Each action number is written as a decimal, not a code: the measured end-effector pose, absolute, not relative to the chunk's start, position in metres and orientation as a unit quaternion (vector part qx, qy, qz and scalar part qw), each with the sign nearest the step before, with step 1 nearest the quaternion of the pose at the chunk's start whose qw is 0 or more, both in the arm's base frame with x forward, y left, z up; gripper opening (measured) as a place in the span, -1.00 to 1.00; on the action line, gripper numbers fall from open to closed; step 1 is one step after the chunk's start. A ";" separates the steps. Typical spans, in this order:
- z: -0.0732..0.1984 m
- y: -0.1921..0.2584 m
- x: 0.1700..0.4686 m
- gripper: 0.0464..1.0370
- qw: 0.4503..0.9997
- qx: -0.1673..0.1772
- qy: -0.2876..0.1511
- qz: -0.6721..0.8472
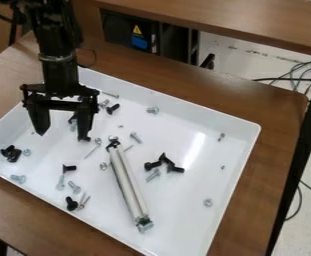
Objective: Sweep into pile
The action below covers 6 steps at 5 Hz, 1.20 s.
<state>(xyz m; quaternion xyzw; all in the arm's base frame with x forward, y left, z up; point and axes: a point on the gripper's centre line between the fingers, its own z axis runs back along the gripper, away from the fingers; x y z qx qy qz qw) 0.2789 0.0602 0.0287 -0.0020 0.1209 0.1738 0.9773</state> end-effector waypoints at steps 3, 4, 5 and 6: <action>0.019 0.004 0.274 0.92 0.951 -0.028 0.106 0.288; 0.013 -0.016 0.272 0.92 0.939 -0.015 0.097 0.330; 0.011 -0.030 0.274 0.92 0.930 -0.008 0.082 0.358; 0.000 -0.032 0.272 0.92 0.925 -0.007 0.071 0.374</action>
